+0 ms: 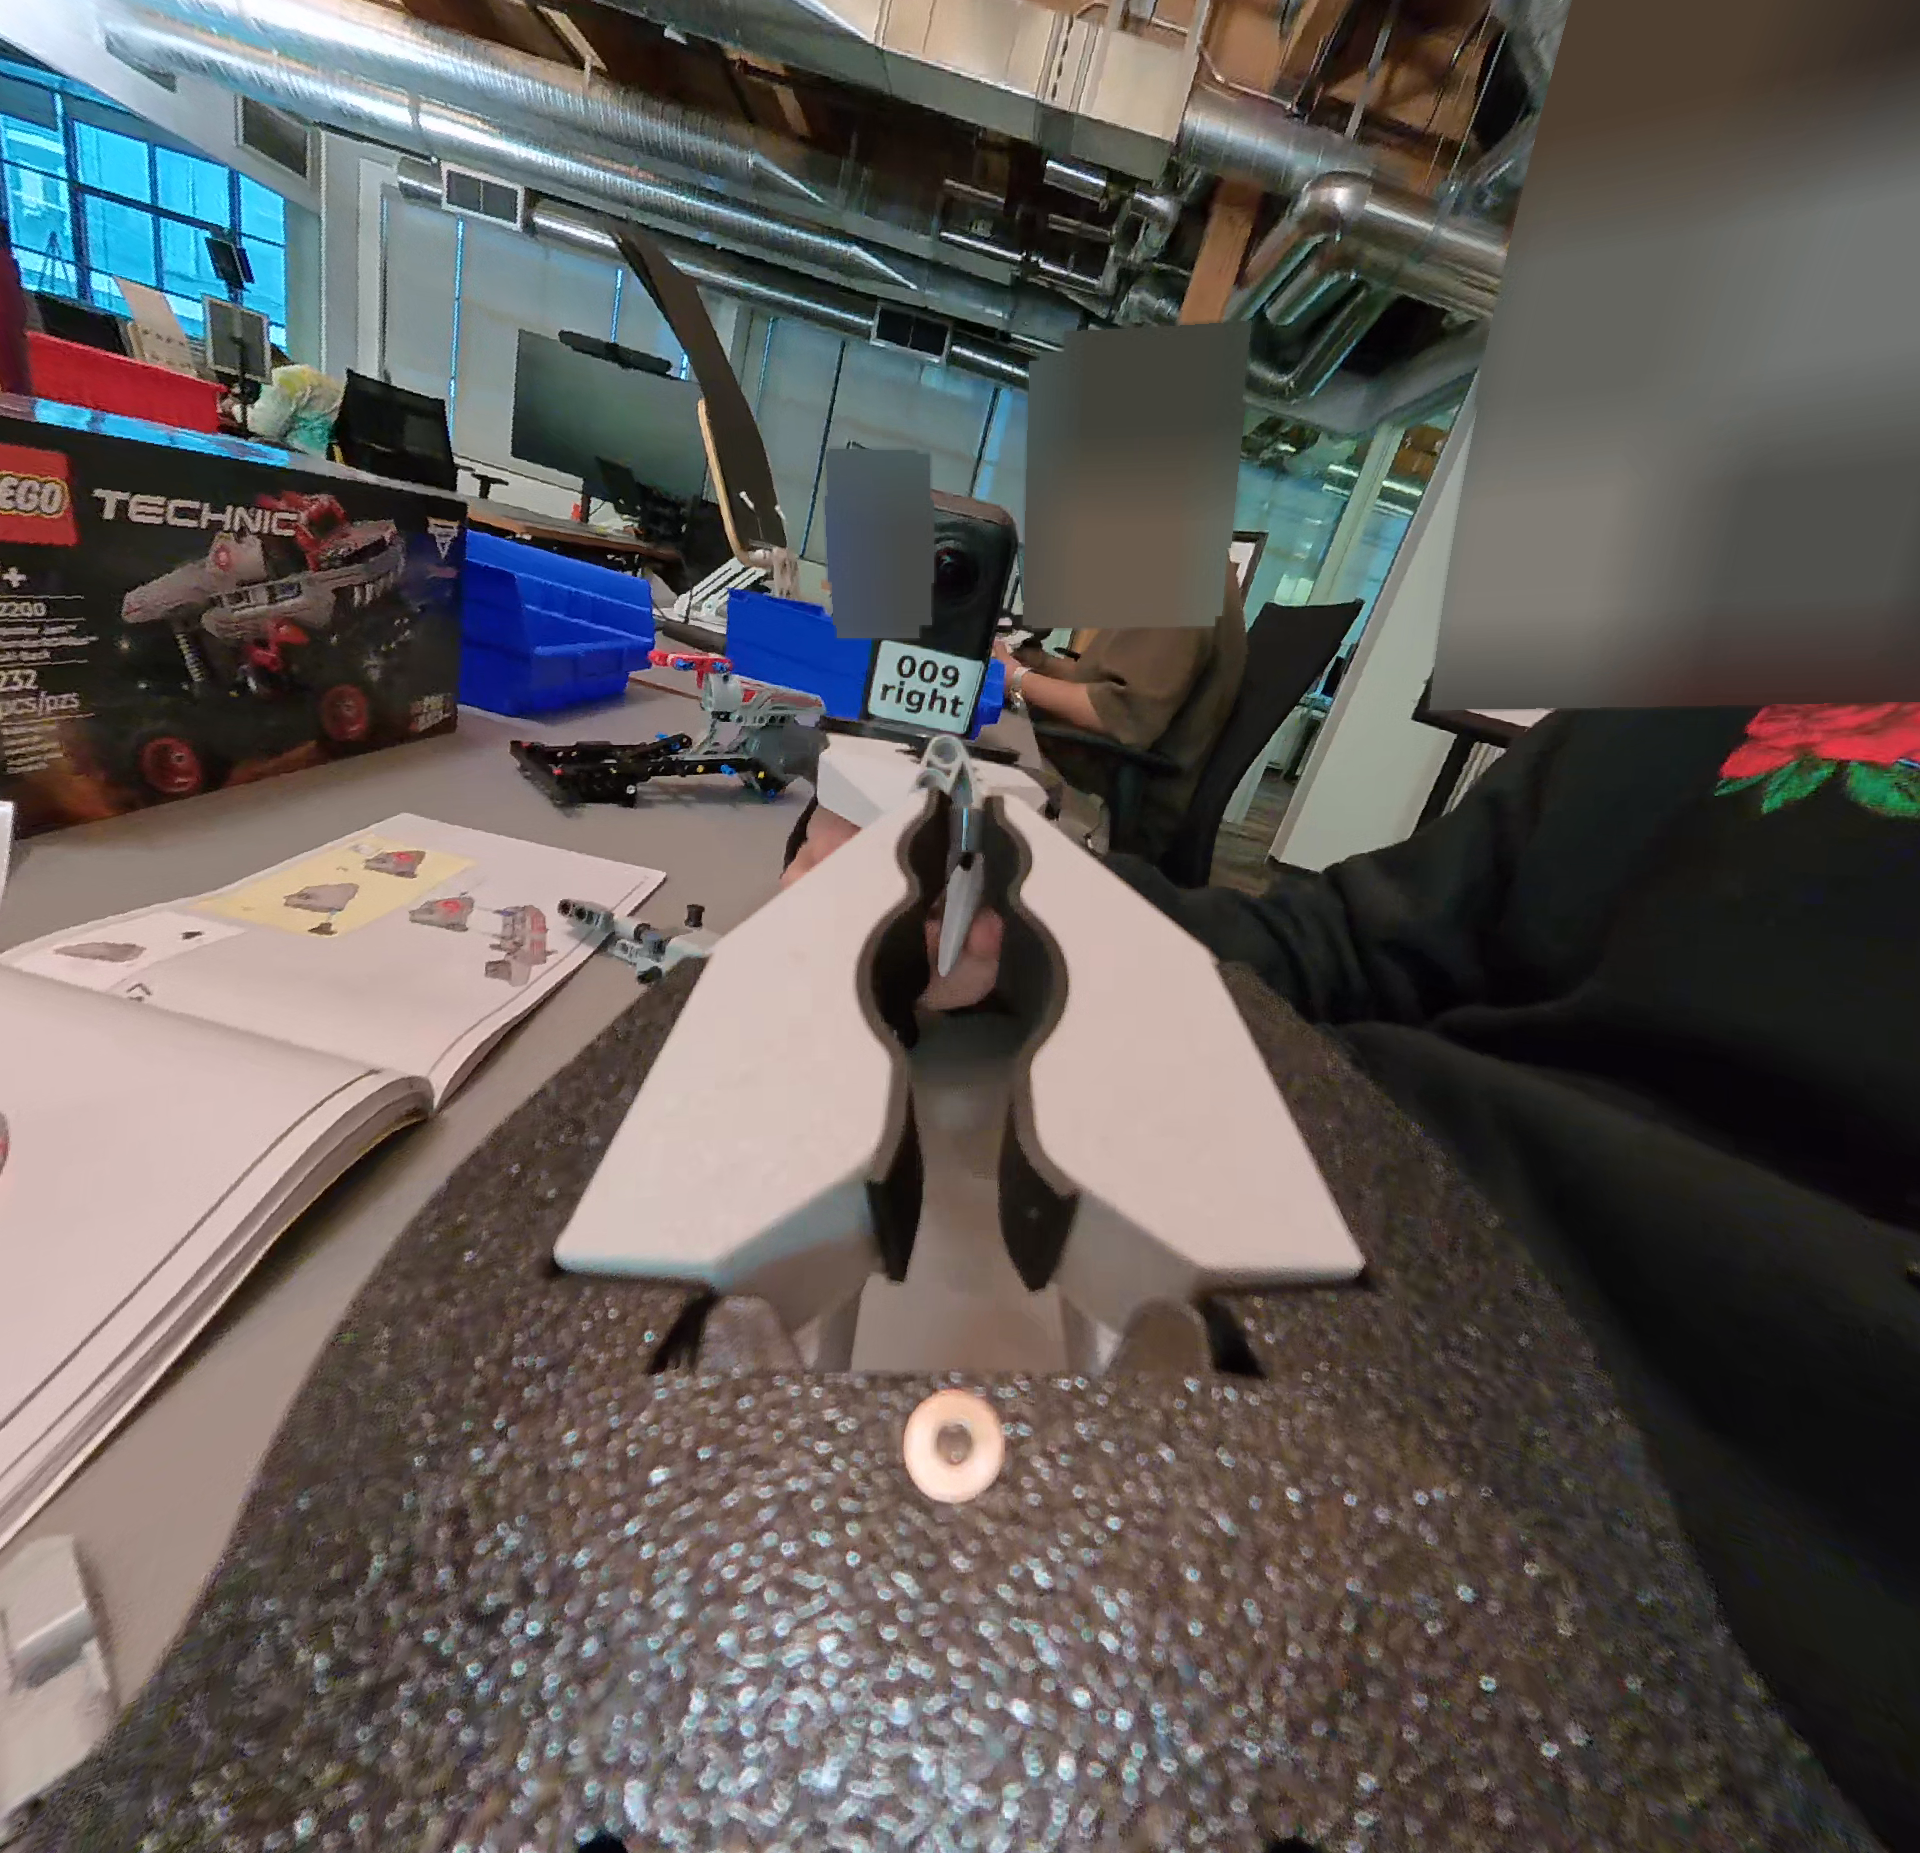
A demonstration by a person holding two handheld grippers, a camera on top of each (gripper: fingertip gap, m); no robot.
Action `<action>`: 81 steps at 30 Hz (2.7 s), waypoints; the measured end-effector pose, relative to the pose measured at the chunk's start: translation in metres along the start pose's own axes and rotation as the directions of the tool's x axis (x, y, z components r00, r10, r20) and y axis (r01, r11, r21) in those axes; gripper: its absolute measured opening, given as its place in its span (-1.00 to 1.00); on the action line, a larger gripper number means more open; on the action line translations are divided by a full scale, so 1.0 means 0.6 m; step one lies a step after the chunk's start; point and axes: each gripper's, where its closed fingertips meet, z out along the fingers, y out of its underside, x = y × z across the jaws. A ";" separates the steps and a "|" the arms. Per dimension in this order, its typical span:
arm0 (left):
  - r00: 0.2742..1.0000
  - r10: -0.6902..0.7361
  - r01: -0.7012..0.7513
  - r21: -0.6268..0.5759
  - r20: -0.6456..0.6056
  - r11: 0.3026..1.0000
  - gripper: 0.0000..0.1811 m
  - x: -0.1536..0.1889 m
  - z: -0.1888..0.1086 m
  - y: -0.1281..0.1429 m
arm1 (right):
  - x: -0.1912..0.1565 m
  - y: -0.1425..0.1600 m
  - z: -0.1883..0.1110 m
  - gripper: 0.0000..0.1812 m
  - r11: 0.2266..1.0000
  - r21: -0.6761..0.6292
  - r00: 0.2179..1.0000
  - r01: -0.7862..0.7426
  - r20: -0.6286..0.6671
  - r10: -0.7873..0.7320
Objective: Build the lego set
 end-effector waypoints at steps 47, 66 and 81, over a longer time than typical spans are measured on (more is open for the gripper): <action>0.998 0.053 -0.060 -0.187 -0.040 0.980 -0.94 0.018 -0.015 0.020 | -0.019 0.017 0.008 -0.95 0.989 -0.078 0.992 0.127 0.015 -0.126; 0.991 0.100 -0.084 -0.173 0.085 0.981 -0.93 0.008 0.003 -0.006 | -0.014 -0.010 0.003 -0.95 0.998 0.056 0.999 -0.038 0.036 0.036; 0.980 -0.056 0.081 -0.125 0.191 0.989 -0.93 -0.027 -0.004 -0.003 | 0.017 -0.003 0.005 -0.95 0.984 0.040 0.985 -0.172 -0.022 0.173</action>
